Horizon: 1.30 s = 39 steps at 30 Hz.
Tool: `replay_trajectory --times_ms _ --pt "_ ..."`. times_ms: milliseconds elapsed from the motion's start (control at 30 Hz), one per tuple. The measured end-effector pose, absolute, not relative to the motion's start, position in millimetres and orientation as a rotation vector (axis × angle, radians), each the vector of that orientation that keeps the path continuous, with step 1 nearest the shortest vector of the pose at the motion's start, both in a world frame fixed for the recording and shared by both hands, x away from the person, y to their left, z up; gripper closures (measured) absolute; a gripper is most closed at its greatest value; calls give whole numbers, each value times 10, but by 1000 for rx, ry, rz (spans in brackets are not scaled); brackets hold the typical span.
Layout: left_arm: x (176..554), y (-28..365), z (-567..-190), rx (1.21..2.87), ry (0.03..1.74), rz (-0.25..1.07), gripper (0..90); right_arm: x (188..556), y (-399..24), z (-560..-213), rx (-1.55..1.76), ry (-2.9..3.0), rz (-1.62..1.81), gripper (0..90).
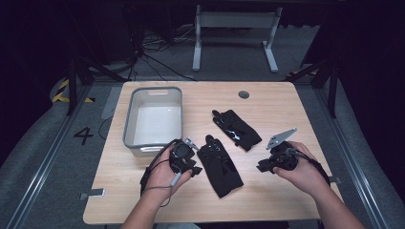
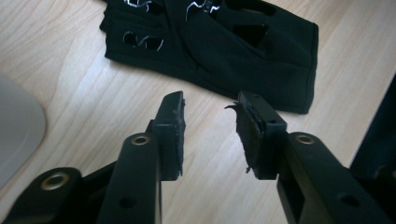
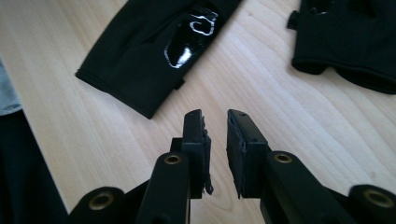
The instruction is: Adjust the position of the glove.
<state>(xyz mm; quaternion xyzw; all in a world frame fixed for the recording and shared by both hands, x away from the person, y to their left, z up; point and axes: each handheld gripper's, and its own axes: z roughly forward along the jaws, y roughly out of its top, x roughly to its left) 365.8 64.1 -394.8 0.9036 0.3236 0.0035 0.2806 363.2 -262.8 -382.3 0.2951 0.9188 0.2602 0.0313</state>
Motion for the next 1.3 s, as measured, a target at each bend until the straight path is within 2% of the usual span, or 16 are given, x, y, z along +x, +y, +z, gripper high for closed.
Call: replay_trajectory --times_ms 67,533,600,767,933,1067,1167,1300 --pt "3697 589 -4000 2421 890 42 678 3602 -2574 -3855 910 2834 834 777" --pt "3845 573 -4089 2310 973 98 671 3547 -2269 -4138 930 2843 856 732" --pt "3867 554 -4104 2290 969 118 679 3543 -2215 -4182 971 2806 909 687" --pt "3909 540 -4117 2286 995 122 703 3536 -2159 -4222 1014 2786 921 643" --pt "3949 531 -4121 2296 998 157 675 3503 -2105 -4339 1010 2789 806 608" --pt "4004 491 -4134 2277 1009 135 665 3487 -2095 -4409 993 2785 770 599" --pt "4026 459 -4143 2278 1013 150 659 3492 -2109 -4405 977 2784 752 624" --pt "4068 381 -4202 2334 1030 169 662 3491 -2128 -4400 952 2783 730 641"
